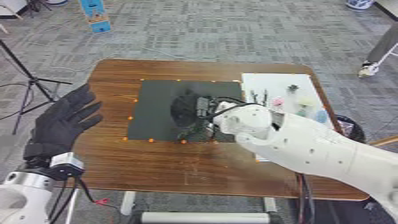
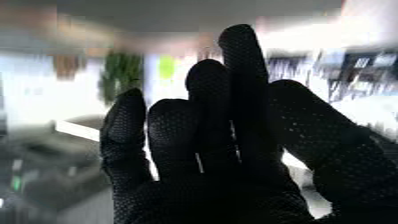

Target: Arrange flowers

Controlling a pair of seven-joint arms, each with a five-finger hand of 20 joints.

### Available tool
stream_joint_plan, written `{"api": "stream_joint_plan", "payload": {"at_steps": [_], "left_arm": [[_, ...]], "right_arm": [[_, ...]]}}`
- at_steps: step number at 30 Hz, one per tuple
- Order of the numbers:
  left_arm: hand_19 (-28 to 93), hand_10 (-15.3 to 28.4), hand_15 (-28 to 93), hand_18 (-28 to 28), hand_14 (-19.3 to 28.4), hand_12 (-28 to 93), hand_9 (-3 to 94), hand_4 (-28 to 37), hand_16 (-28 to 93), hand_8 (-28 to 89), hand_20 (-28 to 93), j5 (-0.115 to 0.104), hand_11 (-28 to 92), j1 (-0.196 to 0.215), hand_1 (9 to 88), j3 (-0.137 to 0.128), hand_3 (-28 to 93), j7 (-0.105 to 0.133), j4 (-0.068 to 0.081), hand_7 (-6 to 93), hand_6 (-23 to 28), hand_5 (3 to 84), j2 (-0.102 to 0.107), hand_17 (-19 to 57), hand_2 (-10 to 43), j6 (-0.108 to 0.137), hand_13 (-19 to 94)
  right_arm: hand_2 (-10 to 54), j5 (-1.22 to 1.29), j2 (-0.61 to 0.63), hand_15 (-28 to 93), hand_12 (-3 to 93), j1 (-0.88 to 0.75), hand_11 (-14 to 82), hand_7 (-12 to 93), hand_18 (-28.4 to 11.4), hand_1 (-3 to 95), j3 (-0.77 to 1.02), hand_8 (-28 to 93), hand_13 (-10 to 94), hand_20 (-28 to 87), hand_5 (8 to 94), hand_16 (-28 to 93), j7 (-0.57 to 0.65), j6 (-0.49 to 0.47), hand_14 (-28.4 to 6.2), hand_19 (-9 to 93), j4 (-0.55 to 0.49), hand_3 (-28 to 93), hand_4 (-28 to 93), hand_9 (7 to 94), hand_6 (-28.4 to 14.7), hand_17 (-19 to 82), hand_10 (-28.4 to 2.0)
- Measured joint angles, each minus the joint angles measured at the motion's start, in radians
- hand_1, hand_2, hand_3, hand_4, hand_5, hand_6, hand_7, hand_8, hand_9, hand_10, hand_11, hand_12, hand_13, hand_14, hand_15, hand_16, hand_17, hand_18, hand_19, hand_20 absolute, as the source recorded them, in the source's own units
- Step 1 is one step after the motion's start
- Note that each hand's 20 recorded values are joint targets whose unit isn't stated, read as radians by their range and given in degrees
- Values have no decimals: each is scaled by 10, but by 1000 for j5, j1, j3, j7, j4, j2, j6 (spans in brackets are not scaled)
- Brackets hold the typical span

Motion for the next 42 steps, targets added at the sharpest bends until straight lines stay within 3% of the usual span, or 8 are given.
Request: {"api": "stream_joint_plan", "payload": {"at_steps": [4,8,11,18,23,29,35,42], "left_arm": [[430,107,239,216,131,158,263,-283,26,-93,86,0,160,-6,227,13,705,0,3,176,17,285,4,-100,-59,0,225],[431,109,239,217,130,157,263,-283,25,-93,86,0,159,-11,226,20,705,0,5,176,17,286,4,-101,-59,-1,225],[431,109,238,217,130,157,264,-283,25,-93,86,-1,159,-12,225,20,706,-3,6,176,17,286,3,-100,-60,-1,225],[431,109,239,217,130,158,264,-283,25,-92,86,-2,159,-10,225,12,705,-5,6,175,17,286,3,-101,-59,-1,225],[430,108,240,216,131,158,263,-283,26,-92,85,-2,158,-10,225,11,705,-5,6,174,17,286,3,-100,-59,-1,224],[430,109,240,216,131,158,264,-283,25,-92,85,-2,159,-9,224,11,706,-4,6,175,17,286,3,-101,-59,-1,225],[430,107,241,217,130,157,263,-283,25,-92,86,-3,157,-9,223,11,707,-6,6,174,18,286,4,-101,-59,-2,224],[430,108,241,217,131,158,263,-283,25,-92,85,-3,156,-10,223,13,706,-7,7,175,17,286,5,-101,-58,-3,224]], "right_arm": [[150,34,-19,821,700,-43,431,194,-220,188,168,-127,468,582,603,519,-21,65,-167,747,-116,932,22,569,-2,176,-124],[178,44,9,796,701,-97,435,236,-219,197,331,-130,480,581,729,557,-64,91,-163,744,-278,932,81,592,17,182,-121],[223,43,66,776,714,-117,435,240,-220,205,347,-63,492,583,780,593,-69,79,-159,745,-321,932,122,618,23,186,-116],[252,38,216,767,726,-178,438,233,-220,210,273,-74,504,585,798,619,-78,-57,-154,747,-250,932,127,628,33,189,-113],[262,18,244,764,731,-167,437,233,-220,205,183,-59,505,585,812,626,-85,-135,-153,747,-185,932,143,631,30,190,-113],[261,1,247,764,735,-115,437,222,-219,206,88,-69,506,585,806,627,-88,-157,-154,749,-186,932,131,634,31,190,-113],[199,-20,233,801,740,-92,443,202,-222,185,48,-136,494,585,711,585,-75,-182,-167,754,-179,932,73,610,6,187,-116],[181,-44,160,817,732,-53,452,192,-223,179,-2,-131,485,585,694,561,-22,-187,-172,753,-129,932,65,596,-7,182,-119]]}}
